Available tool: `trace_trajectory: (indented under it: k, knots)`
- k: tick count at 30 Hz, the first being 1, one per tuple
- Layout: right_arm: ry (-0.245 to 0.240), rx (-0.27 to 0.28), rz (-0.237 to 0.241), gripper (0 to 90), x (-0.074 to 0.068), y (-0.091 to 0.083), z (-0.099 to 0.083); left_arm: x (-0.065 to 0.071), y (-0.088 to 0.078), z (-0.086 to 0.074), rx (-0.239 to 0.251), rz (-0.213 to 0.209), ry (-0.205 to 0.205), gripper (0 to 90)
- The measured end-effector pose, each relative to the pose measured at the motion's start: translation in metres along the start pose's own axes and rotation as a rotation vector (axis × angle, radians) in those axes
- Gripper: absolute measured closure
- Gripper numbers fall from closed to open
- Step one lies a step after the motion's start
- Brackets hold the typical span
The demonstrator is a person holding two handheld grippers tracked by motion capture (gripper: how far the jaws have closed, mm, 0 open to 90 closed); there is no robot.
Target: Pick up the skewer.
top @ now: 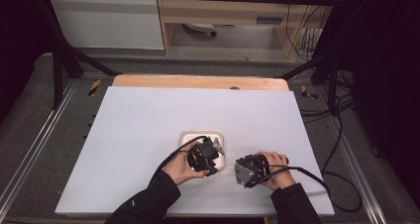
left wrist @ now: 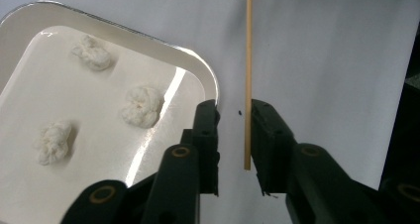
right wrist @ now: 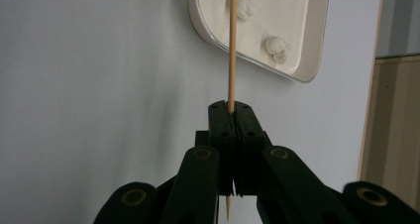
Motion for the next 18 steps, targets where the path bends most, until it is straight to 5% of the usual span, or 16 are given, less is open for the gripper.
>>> trace_trajectory:
  k: [18]
  knots:
    - [-0.021, 0.001, 0.001, 88.7, -0.001, -0.002, 0.001, 0.010, 0.012, 0.008, -0.053, 0.036, 0.061, 88.2]
Point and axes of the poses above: each handheld gripper's, and its own axes: y roughly forward along the jaws, z roughly out of its top, x roughly to its right, the point moved 2 cm from there along y, roughly forward along the jaws, and after that the axes turned 9 degrees about -z, right-handed, at the moved point
